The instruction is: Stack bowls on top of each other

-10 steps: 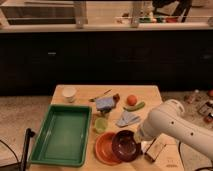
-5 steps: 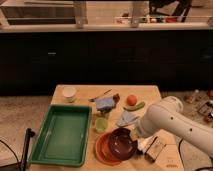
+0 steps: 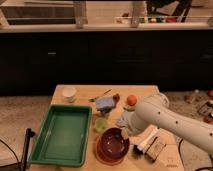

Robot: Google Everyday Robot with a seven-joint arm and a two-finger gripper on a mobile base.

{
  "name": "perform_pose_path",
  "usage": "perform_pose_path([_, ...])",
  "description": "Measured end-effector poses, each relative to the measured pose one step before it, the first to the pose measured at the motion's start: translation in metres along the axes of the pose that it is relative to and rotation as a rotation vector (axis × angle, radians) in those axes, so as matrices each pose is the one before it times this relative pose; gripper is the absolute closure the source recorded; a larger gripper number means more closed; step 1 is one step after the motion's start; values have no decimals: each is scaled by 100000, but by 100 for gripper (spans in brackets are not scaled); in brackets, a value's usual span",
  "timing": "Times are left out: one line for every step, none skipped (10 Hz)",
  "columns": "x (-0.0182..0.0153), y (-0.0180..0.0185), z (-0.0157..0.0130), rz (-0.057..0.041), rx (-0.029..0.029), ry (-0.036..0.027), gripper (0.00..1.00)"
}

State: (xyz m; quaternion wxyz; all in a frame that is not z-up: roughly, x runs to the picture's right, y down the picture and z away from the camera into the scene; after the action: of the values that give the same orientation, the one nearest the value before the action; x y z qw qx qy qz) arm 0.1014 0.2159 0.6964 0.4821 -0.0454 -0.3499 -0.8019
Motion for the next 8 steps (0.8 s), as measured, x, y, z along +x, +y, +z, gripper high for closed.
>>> perform_pose_path([387, -275, 370, -953, 2678, -650, 100])
perform_pose_path([358, -71, 271, -550, 3050, -179, 100])
perform_pose_path([149, -79, 154, -393, 1378, -593, 100])
perform_pose_path([240, 0, 218, -302, 1383, -51, 100])
perform_pose_path([113, 14, 312, -194, 2040, -644, 100])
perform_pose_path([53, 83, 371, 138, 1916, -720, 100])
perform_pose_path([-74, 107, 431, 163, 1207, -1390, 100])
perform_pose_path([149, 23, 421, -14, 894, -1435, 96])
